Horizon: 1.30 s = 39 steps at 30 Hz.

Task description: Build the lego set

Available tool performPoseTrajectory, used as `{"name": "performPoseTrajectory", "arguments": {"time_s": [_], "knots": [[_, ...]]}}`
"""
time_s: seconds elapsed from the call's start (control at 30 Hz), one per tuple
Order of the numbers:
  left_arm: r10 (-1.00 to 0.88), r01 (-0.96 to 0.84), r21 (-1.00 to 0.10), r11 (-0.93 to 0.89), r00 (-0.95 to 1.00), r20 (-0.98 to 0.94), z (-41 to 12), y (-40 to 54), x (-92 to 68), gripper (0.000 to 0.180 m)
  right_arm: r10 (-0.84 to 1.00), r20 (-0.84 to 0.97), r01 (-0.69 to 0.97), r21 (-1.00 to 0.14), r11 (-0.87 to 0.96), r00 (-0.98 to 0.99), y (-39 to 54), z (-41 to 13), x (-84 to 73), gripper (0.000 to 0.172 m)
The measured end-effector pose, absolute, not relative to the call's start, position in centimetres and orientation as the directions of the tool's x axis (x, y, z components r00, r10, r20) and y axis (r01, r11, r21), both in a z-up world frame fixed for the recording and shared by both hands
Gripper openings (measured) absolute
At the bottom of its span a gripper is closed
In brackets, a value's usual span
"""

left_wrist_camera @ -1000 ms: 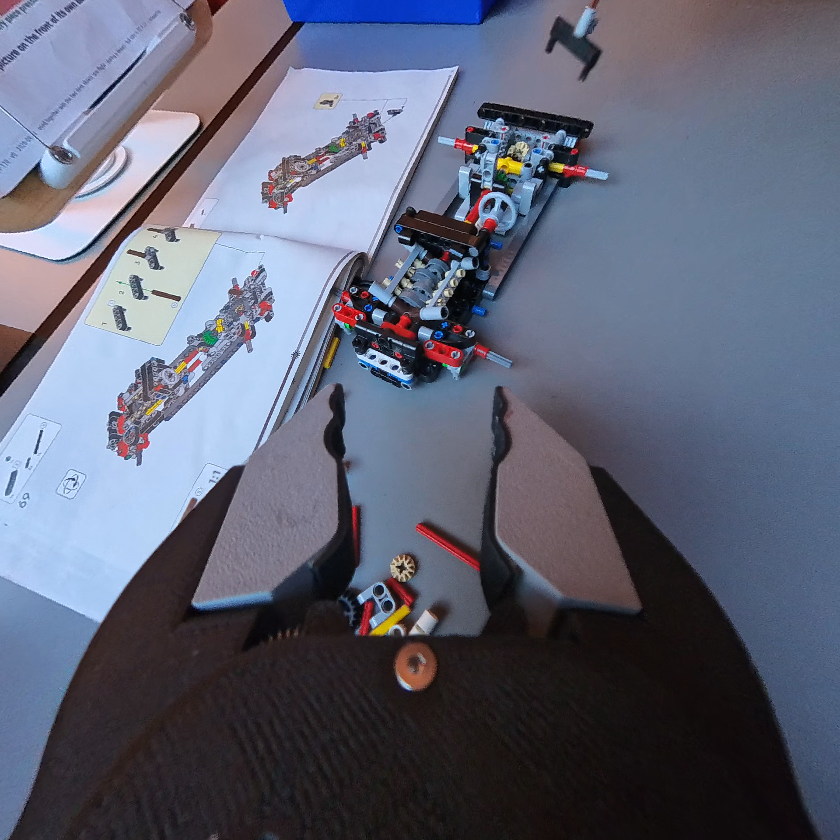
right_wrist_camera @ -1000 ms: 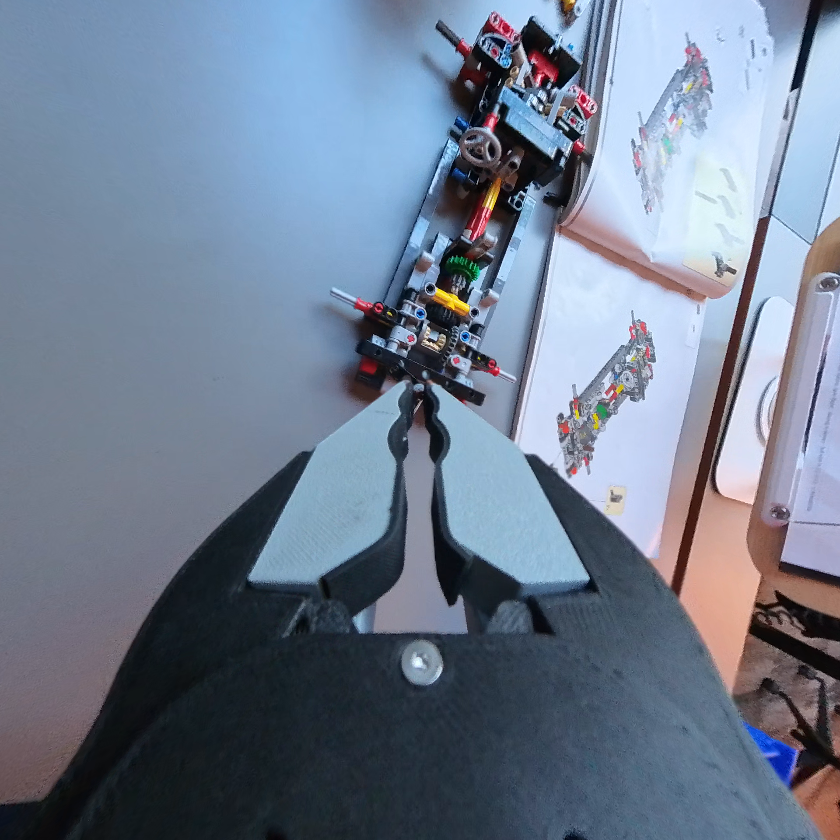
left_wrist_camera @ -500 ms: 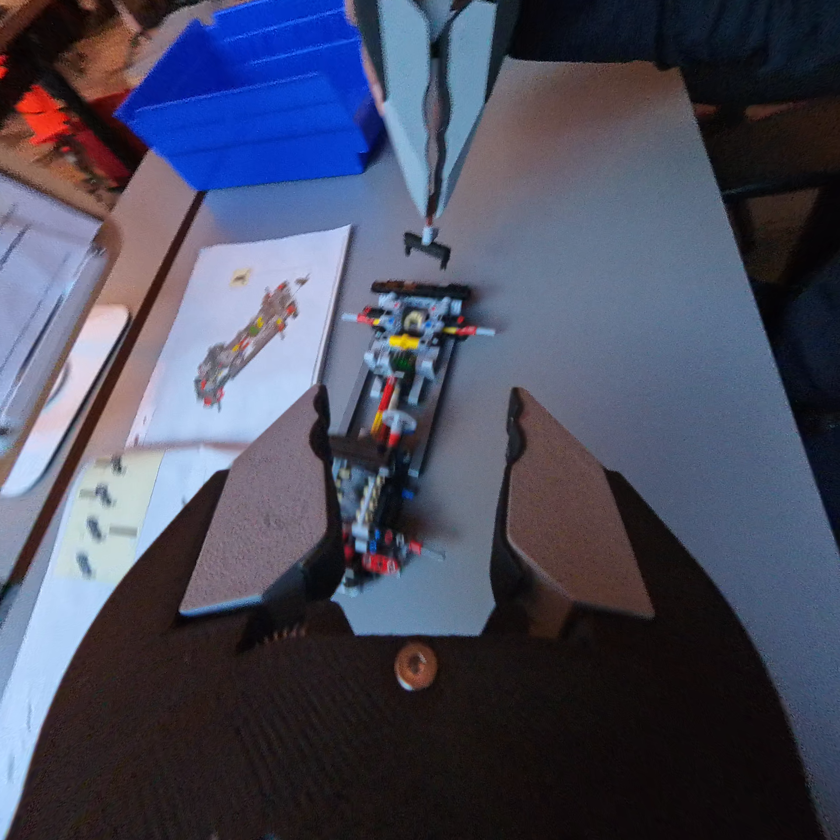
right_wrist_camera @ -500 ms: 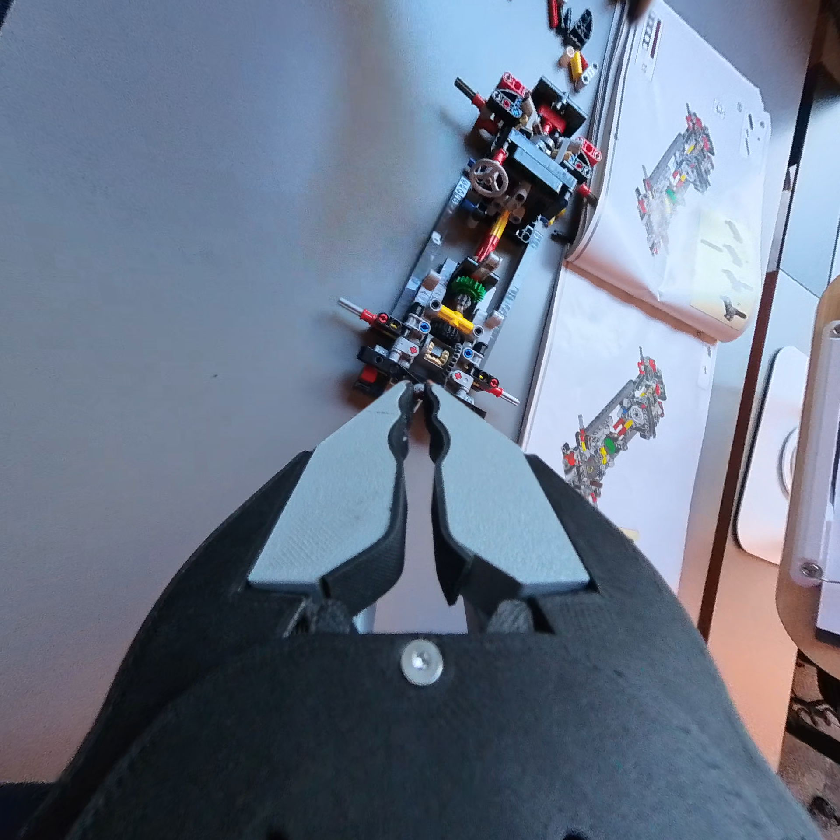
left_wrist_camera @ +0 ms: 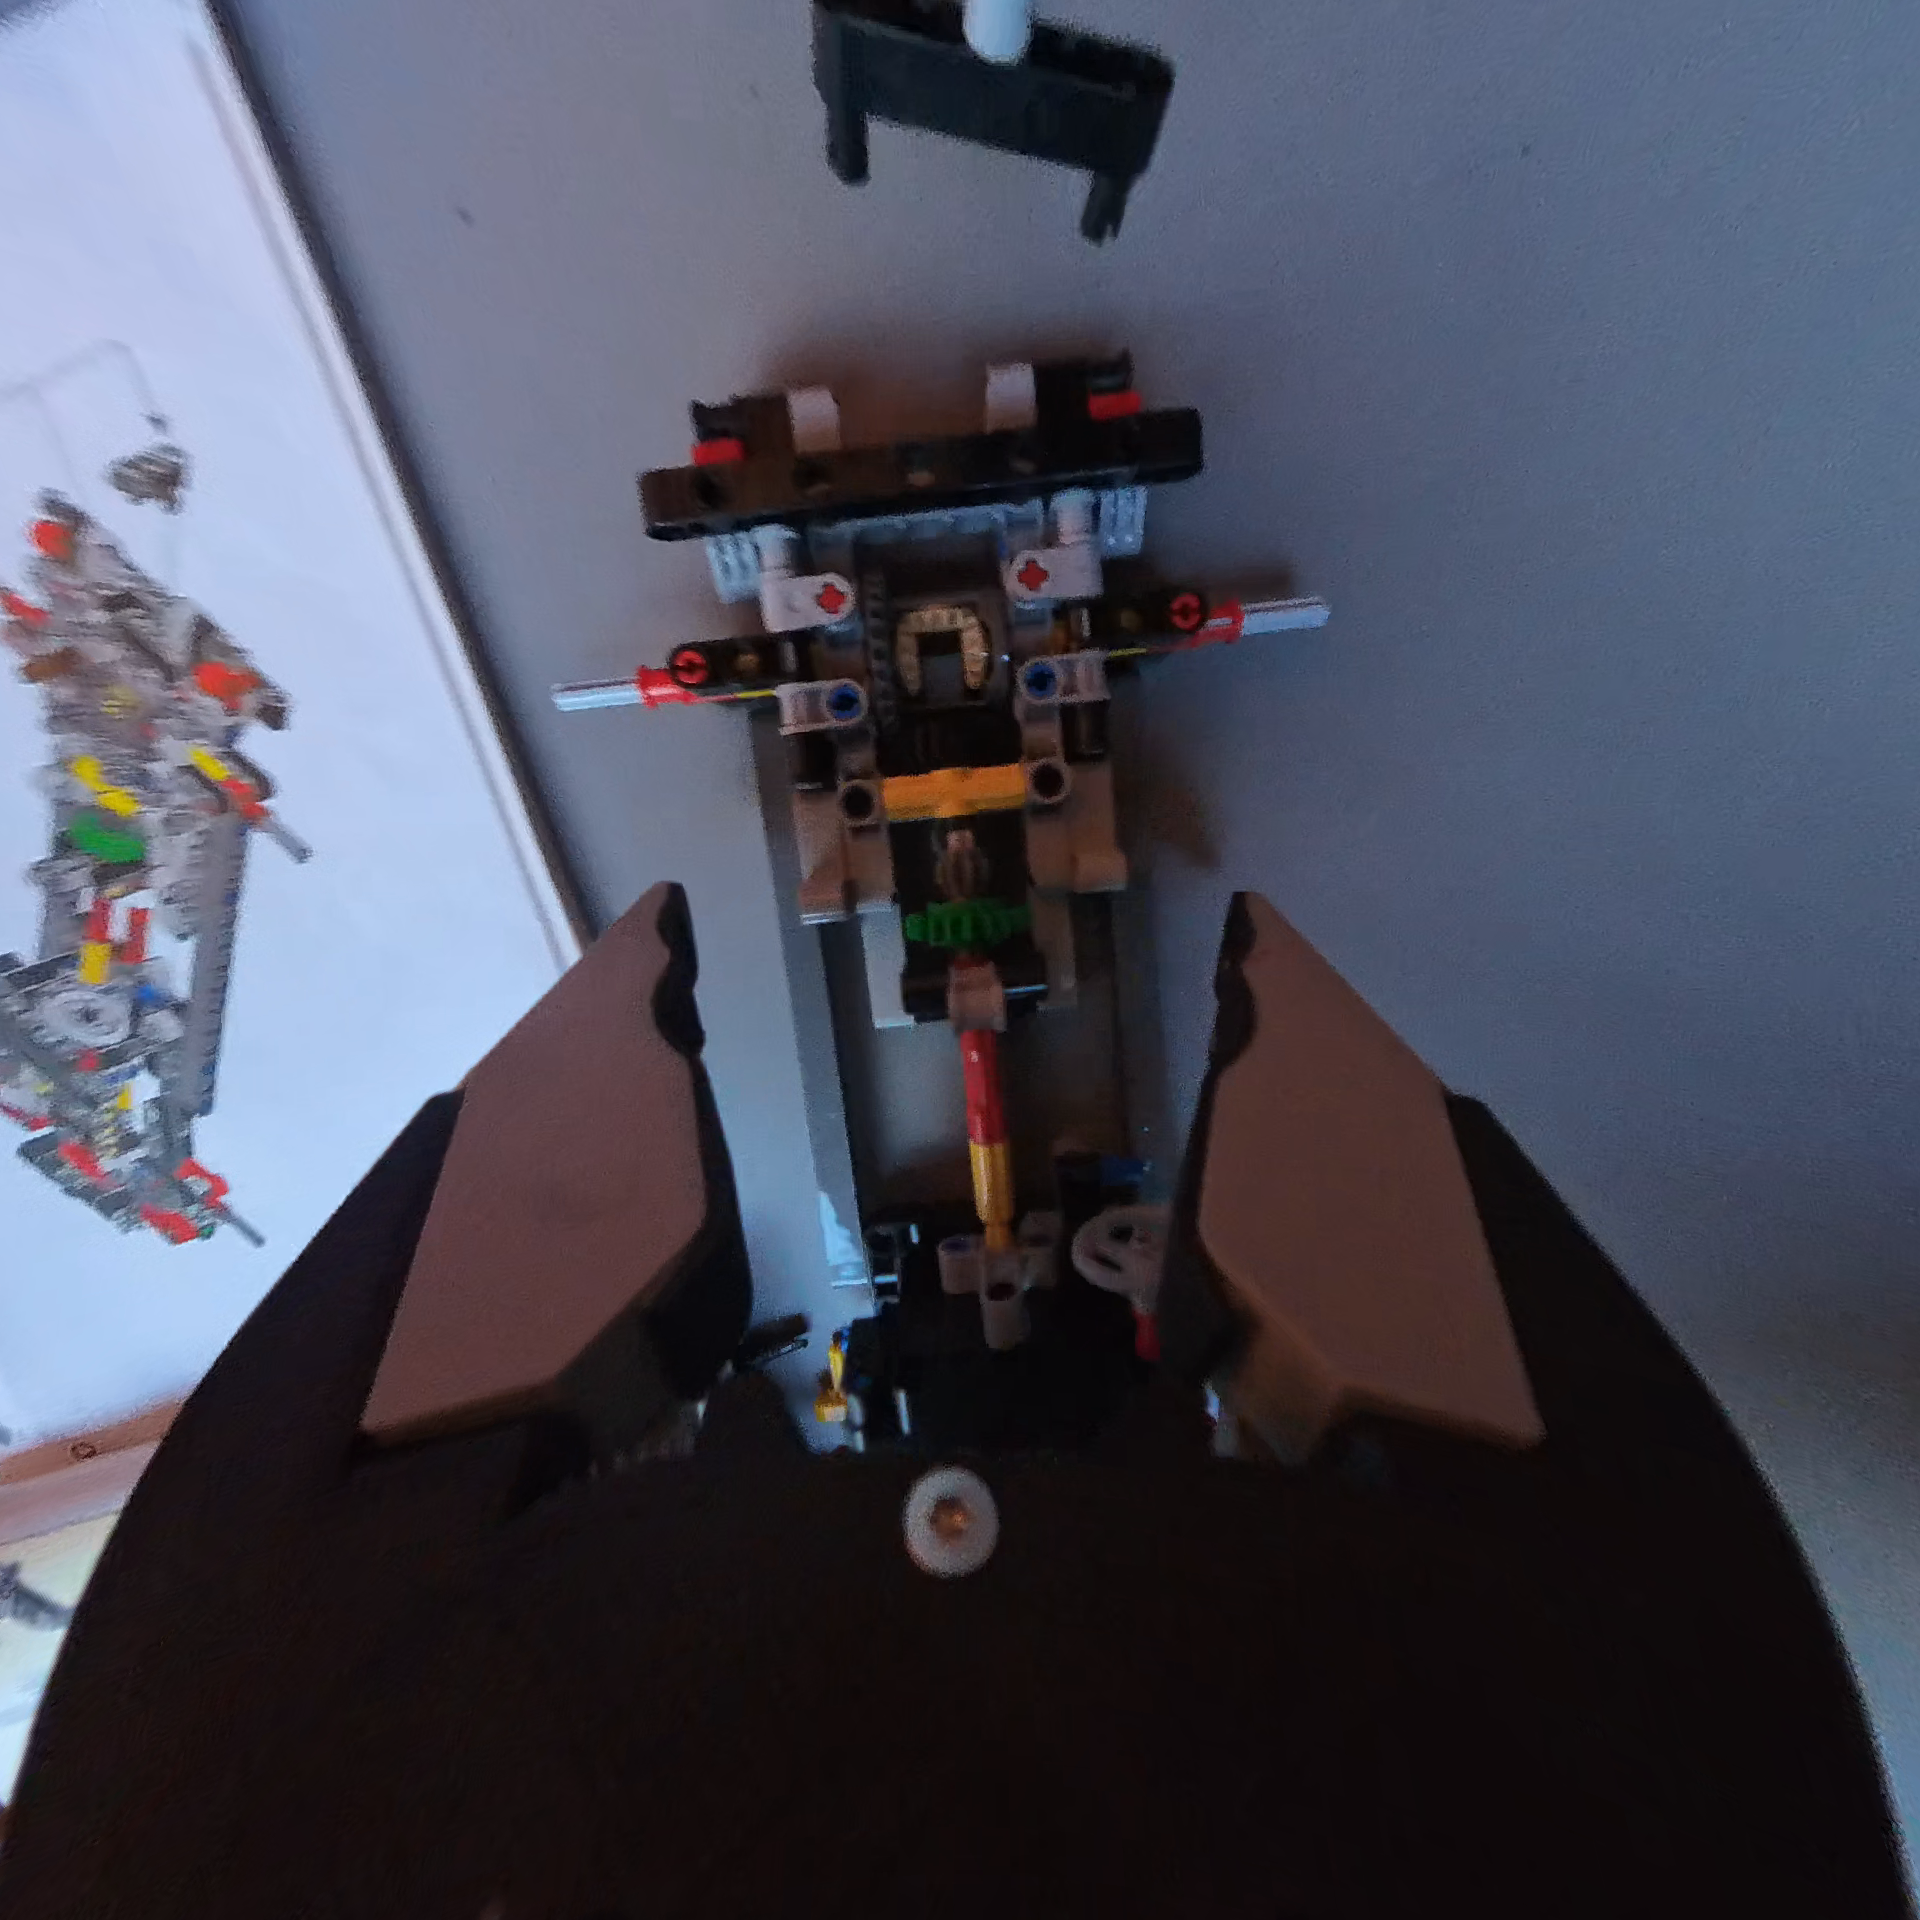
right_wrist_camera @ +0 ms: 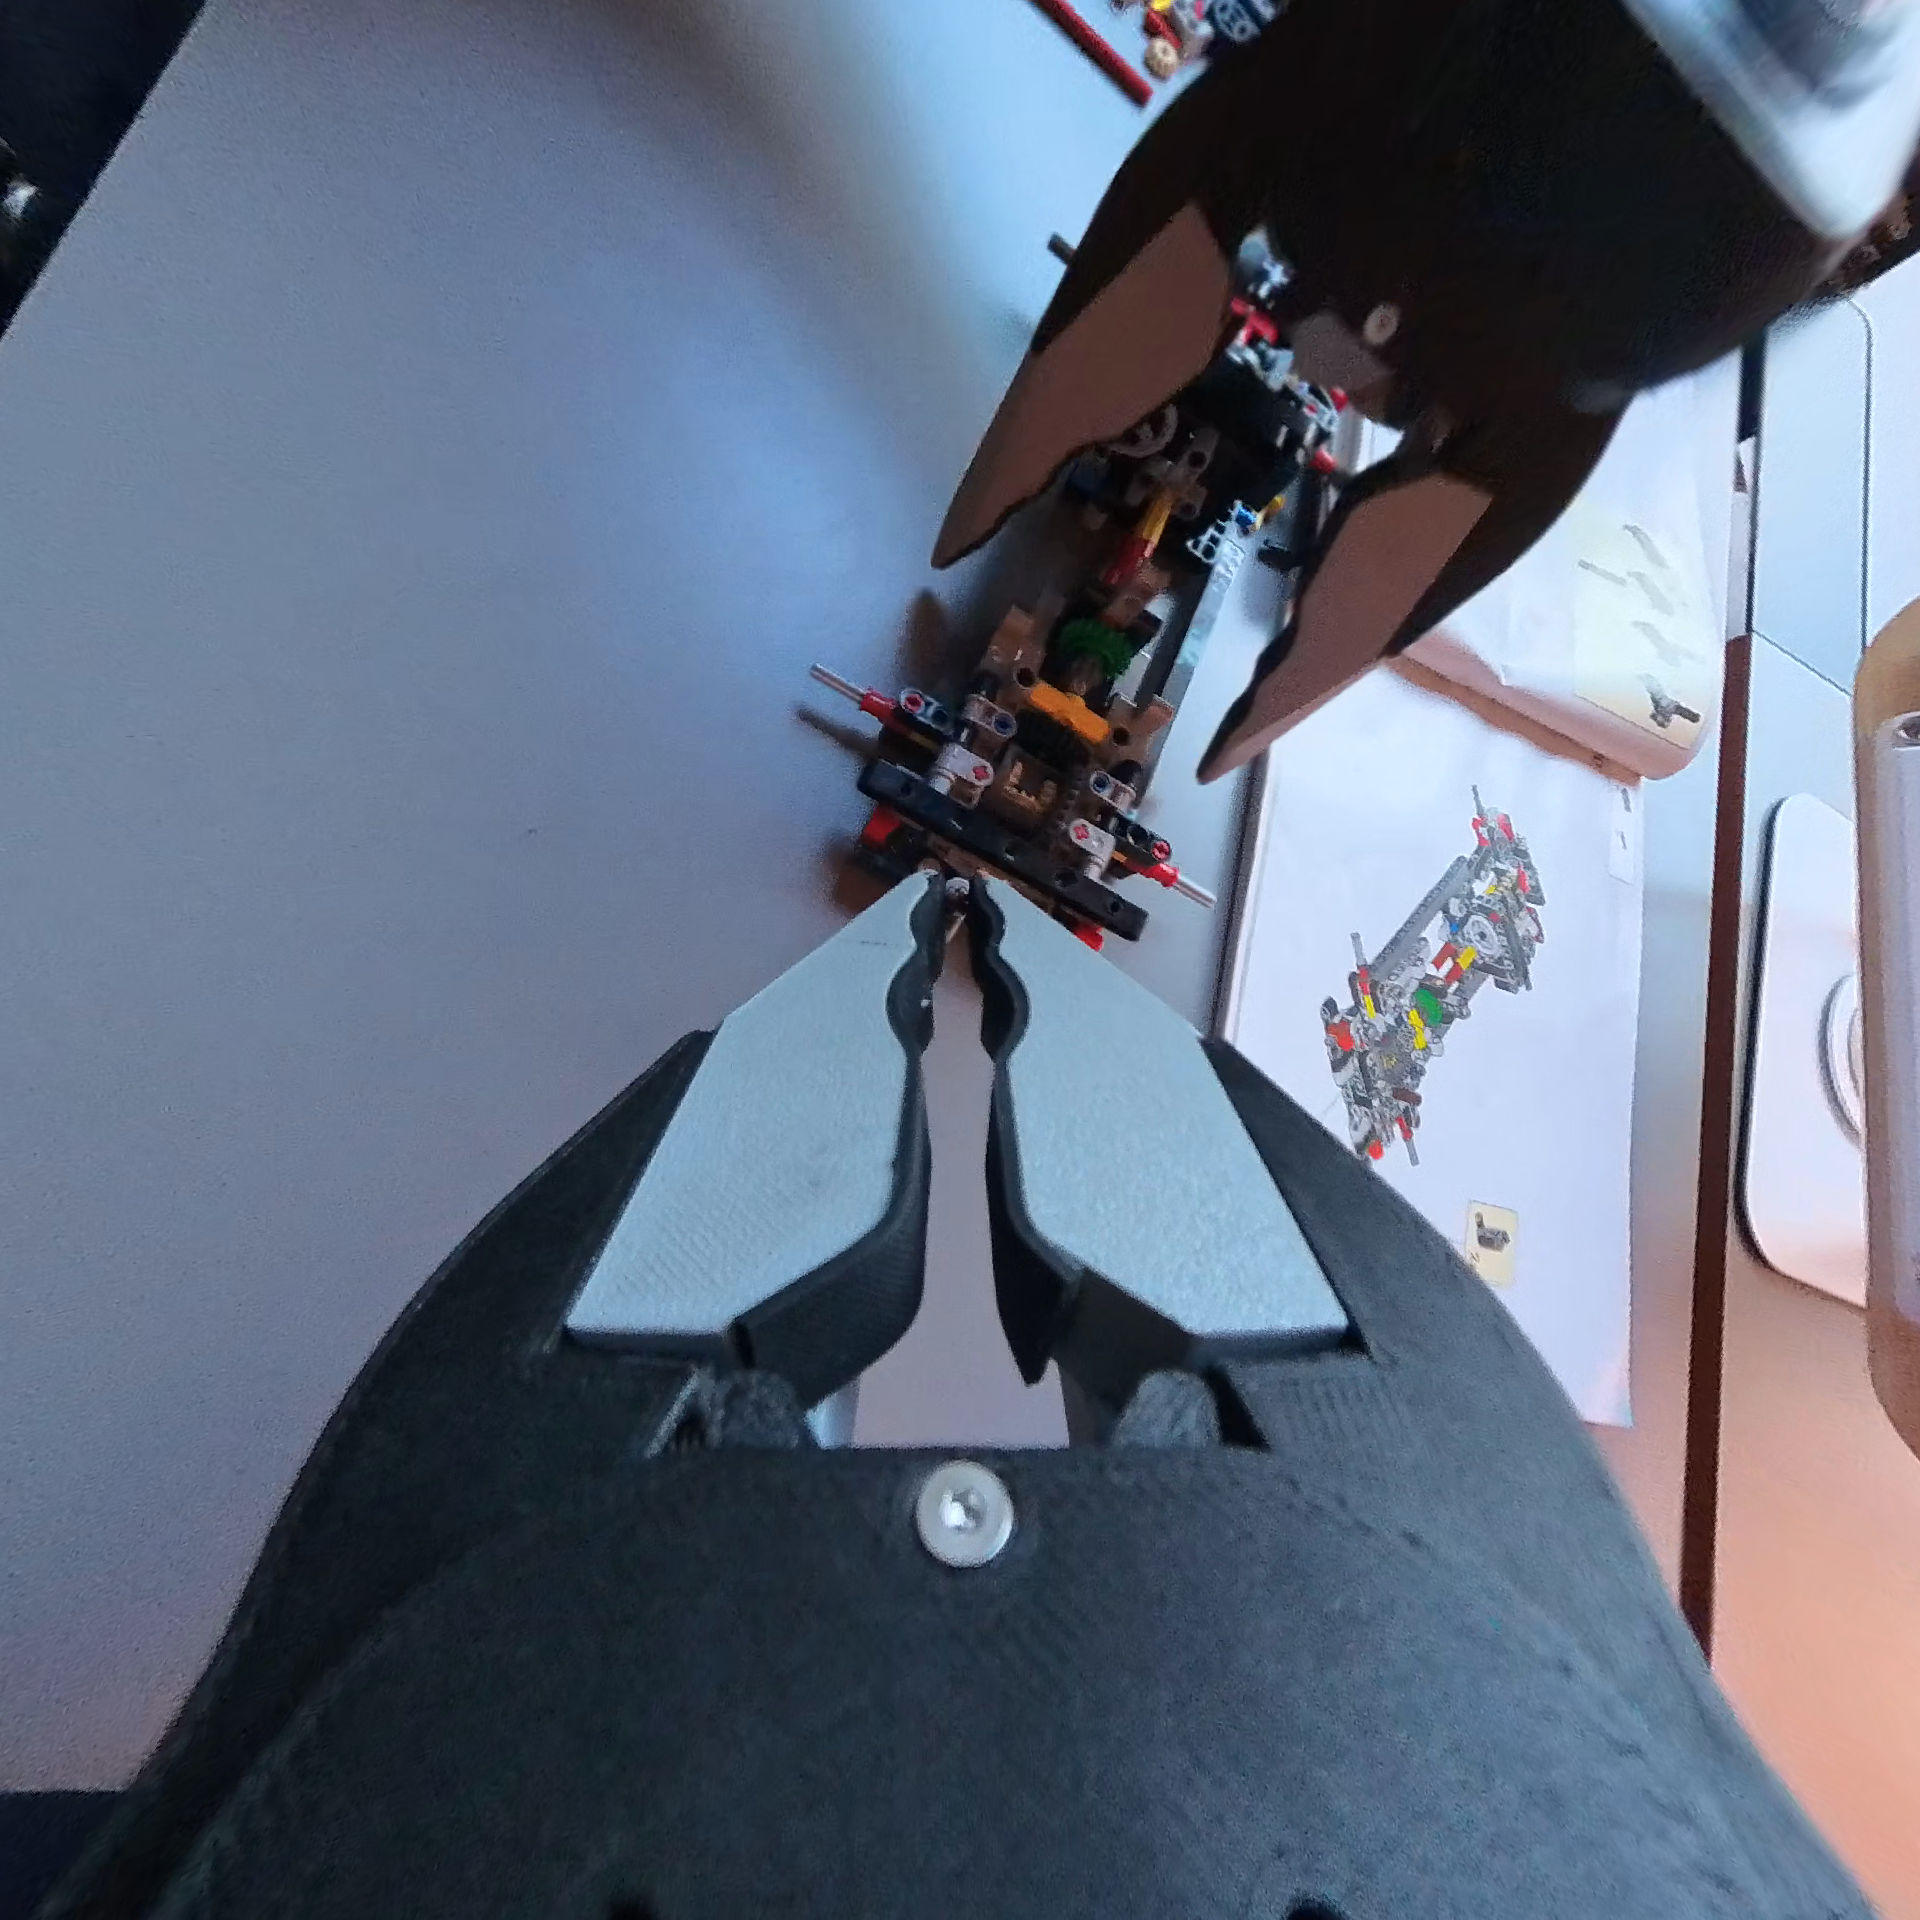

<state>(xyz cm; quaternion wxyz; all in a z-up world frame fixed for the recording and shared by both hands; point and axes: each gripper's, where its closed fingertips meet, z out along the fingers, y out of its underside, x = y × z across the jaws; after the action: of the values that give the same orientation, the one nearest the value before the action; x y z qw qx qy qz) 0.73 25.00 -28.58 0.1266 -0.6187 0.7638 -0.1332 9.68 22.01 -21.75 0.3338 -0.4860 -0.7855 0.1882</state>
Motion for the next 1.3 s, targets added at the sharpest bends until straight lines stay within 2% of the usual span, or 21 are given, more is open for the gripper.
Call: {"name": "performPoseTrajectory", "arguments": {"time_s": [0.07,0.17,0.37,0.53,0.6,0.7,0.77,0.83,0.9,0.93,1.03,1.1,1.23,1.3], "knots": [[-0.968,-0.929,-0.276,0.245,-0.251,-0.012,-29.8,24.5,0.1,0.094,0.881,0.348,0.629,-0.617,0.473,-0.322,21.5,-21.8,9.5,0.001],[-0.957,-0.922,-0.271,0.278,-0.291,0.008,-29.8,24.0,0.3,0.088,0.866,0.361,0.613,-0.613,0.499,-0.345,20.2,-21.5,9.2,0.001],[-0.836,-0.814,-0.237,0.53,-0.548,0.014,-29.7,20.7,-1.4,0.084,0.865,0.353,0.563,-0.658,0.5,-0.356,16.3,-20.6,8.3,0.001],[-0.813,-0.792,-0.209,0.573,-0.581,-0.027,-28.7,18.8,-2.2,0.075,0.877,0.315,0.521,-0.711,0.472,-0.364,13.8,-20.4,7.2,0.001],[-0.841,-0.811,-0.228,0.539,-0.533,-0.093,-27.1,18.9,-2.4,0.075,0.882,0.307,0.522,-0.717,0.461,-0.357,13.5,-20.6,7.0,0.001],[-0.888,-0.82,-0.343,0.459,-0.421,-0.182,-23.5,18.3,-3.2,0.074,0.897,0.297,0.523,-0.733,0.434,-0.329,13.6,-20.5,6.8,0.001],[-0.932,-0.842,-0.409,0.351,-0.274,-0.237,-21.6,18.3,-4.1,0.082,0.915,0.269,0.546,-0.738,0.396,-0.3,14.1,-20.4,6.6,0.001],[-0.964,-0.842,-0.505,0.189,-0.06,-0.26,-20.4,18.3,-4.4,0.069,0.937,0.231,0.585,-0.734,0.345,-0.263,15.0,-20.5,6.0,0.001],[-0.972,-0.768,-0.639,0.036,0.122,-0.2,-20.1,17.2,-3.1,0.065,0.958,0.167,0.641,-0.714,0.28,-0.232,16.1,-20.8,5.3,0.001],[-0.96,-0.721,-0.692,-0.028,0.212,-0.183,-20.1,17.1,-2.4,0.056,0.969,0.121,0.673,-0.701,0.237,-0.215,16.5,-21.0,5.0,0.001],[-0.916,-0.589,-0.792,-0.163,0.388,-0.101,-20.2,16.3,-0.6,0.041,0.984,-0.031,0.724,-0.681,0.109,-0.177,16.9,-20.8,3.6,0.001],[-0.896,-0.519,-0.832,-0.195,0.44,-0.065,-19.9,16.1,0.6,0.035,0.985,-0.035,0.725,-0.681,0.102,-0.171,17.0,-20.3,2.7,0.001],[-0.874,-0.538,-0.808,-0.239,0.482,-0.063,-21.2,16.2,1.7,0.037,0.987,0.011,0.744,-0.656,0.126,-0.158,17.0,-19.7,1.8,0.001],[-0.871,-0.535,-0.807,-0.25,0.489,-0.055,-21.7,16.0,2.0,0.031,0.989,0.017,0.753,-0.646,0.124,-0.149,16.9,-19.6,1.7,0.001]]}}
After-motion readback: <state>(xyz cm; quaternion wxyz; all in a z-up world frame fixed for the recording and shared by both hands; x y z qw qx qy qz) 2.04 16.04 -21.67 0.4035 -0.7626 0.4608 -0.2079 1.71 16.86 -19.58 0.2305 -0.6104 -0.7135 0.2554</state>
